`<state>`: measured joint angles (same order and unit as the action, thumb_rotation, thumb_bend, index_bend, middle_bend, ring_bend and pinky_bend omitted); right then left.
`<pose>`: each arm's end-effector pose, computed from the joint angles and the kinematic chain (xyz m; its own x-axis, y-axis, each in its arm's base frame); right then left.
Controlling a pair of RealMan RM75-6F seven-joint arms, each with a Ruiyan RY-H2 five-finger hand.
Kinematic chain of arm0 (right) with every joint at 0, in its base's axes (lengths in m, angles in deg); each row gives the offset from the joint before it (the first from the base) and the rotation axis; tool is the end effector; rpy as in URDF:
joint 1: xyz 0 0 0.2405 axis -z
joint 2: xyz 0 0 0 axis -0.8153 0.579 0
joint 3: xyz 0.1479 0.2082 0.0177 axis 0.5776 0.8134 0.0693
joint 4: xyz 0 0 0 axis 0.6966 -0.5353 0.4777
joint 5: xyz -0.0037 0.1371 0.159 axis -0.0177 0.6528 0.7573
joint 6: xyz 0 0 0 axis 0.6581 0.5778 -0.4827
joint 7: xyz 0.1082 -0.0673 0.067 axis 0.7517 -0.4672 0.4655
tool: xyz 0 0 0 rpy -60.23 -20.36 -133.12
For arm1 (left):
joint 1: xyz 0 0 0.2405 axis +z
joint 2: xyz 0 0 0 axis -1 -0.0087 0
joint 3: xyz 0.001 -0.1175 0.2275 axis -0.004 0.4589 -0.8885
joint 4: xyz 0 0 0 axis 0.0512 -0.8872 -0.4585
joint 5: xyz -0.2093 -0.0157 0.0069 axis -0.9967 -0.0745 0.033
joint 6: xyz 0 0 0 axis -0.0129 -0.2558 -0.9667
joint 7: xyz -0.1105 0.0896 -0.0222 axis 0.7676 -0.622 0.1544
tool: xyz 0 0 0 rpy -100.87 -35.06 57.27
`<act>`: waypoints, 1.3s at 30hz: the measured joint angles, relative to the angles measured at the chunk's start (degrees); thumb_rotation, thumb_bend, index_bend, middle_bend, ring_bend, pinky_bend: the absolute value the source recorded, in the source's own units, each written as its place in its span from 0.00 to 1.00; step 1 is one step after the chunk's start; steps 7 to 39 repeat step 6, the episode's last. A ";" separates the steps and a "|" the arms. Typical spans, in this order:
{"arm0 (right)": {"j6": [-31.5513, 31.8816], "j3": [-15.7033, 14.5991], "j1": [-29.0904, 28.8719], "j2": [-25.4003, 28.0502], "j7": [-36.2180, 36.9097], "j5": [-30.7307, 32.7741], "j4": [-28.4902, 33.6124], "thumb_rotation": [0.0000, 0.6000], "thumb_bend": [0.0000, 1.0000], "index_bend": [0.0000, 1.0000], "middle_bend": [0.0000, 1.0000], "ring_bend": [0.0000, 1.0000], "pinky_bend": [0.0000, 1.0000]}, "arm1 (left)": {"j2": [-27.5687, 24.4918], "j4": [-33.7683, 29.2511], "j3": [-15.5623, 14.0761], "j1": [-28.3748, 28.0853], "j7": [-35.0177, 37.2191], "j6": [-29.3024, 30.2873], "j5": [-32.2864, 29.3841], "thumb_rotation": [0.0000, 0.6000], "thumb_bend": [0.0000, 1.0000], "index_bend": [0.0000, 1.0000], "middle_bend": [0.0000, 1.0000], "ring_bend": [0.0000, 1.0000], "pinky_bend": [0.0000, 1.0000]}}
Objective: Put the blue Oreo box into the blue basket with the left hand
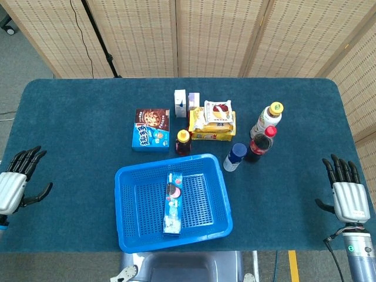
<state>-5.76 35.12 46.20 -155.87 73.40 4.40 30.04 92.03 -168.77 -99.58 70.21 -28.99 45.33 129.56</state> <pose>-0.3239 -0.2154 0.1470 0.5065 0.0356 0.8615 -0.8621 0.0372 0.5054 -0.3221 0.2148 0.1622 0.2892 0.0717 0.9546 0.9497 -0.1463 -0.2767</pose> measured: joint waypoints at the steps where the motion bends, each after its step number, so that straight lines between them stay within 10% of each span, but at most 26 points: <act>1: 0.12 -0.08 0.05 0.05 0.13 -0.20 0.09 1.00 0.00 0.00 0.00 0.00 0.00 | 0.67 0.78 0.41 1.07 1.34 -0.13 -0.44 0.11 0.29 0.00 0.00 0.00 0.00; 39: 0.23 -0.22 0.21 0.37 1.15 -0.57 -0.06 1.00 0.00 0.00 0.00 0.00 0.00 | 1.02 1.52 1.61 2.83 1.49 -0.16 -0.42 0.12 0.29 0.00 0.00 0.00 0.00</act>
